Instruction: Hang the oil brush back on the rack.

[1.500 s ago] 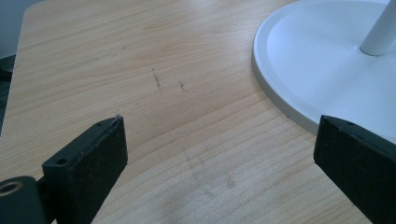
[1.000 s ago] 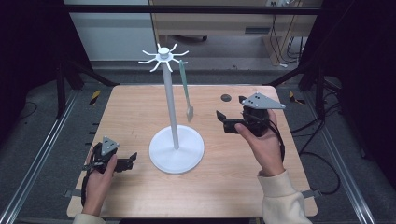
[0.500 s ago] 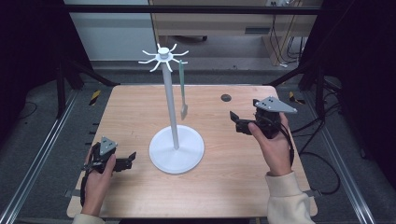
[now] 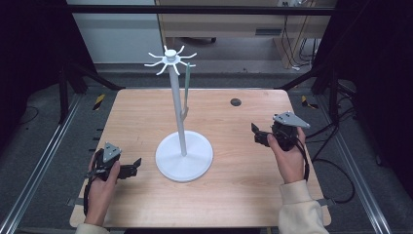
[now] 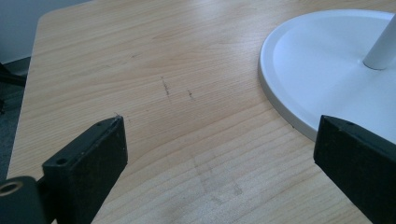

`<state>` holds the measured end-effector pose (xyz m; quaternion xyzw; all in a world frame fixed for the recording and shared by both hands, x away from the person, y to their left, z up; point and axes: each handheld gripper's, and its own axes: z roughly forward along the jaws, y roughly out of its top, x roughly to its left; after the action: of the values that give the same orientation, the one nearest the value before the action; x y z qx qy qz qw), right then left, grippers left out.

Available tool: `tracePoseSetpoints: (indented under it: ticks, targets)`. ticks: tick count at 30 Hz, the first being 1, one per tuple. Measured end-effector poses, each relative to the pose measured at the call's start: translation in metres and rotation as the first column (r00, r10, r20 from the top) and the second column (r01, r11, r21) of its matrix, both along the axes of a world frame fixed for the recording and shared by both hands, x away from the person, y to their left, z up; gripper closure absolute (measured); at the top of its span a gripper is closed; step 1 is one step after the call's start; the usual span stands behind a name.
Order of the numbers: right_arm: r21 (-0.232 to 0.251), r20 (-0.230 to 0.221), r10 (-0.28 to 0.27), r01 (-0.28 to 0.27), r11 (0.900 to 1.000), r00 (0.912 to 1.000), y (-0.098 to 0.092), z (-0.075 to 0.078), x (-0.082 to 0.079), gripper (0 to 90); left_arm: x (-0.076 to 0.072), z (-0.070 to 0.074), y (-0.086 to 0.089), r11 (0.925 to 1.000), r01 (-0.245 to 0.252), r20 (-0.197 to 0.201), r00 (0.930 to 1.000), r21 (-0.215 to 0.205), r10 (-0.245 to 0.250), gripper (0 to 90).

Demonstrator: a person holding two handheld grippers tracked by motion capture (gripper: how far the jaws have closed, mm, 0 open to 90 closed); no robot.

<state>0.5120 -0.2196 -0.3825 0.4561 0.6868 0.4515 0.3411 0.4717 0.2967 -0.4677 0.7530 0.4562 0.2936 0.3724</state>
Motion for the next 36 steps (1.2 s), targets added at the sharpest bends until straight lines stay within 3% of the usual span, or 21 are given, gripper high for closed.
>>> tracePoseSetpoints:
  ticks: [10,14,21,28,36]
  targets:
    - [-0.007,-0.069,-0.043,0.042,0.999,0.9967,-0.022,-0.028,0.007,12.2,0.001,0.000,-0.001,1.0000,-0.002,-0.002,1.0000,0.007,0.002,2.4]
    - [-0.020,-0.122,-0.046,0.044,0.999,0.9915,-0.026,-0.039,0.010,10.9,0.001,0.000,-0.001,1.0000,-0.002,-0.002,1.0000,0.005,0.002,2.4]
    - [-0.050,-0.184,-0.033,0.024,0.998,0.9823,-0.023,-0.054,0.014,10.7,0.001,-0.001,-0.002,1.0000,0.003,-0.005,1.0000,0.008,-0.003,2.4]
    - [-0.075,-0.256,-0.025,0.006,0.997,0.9664,-0.020,-0.068,0.018,10.7,0.001,-0.001,-0.002,0.9999,0.006,-0.006,1.0000,0.010,-0.005,2.4]
    - [-0.110,-0.286,0.008,-0.041,0.993,0.9581,-0.010,-0.078,0.019,10.7,0.002,-0.001,-0.003,0.9999,0.007,-0.006,1.0000,0.013,-0.007,2.4]
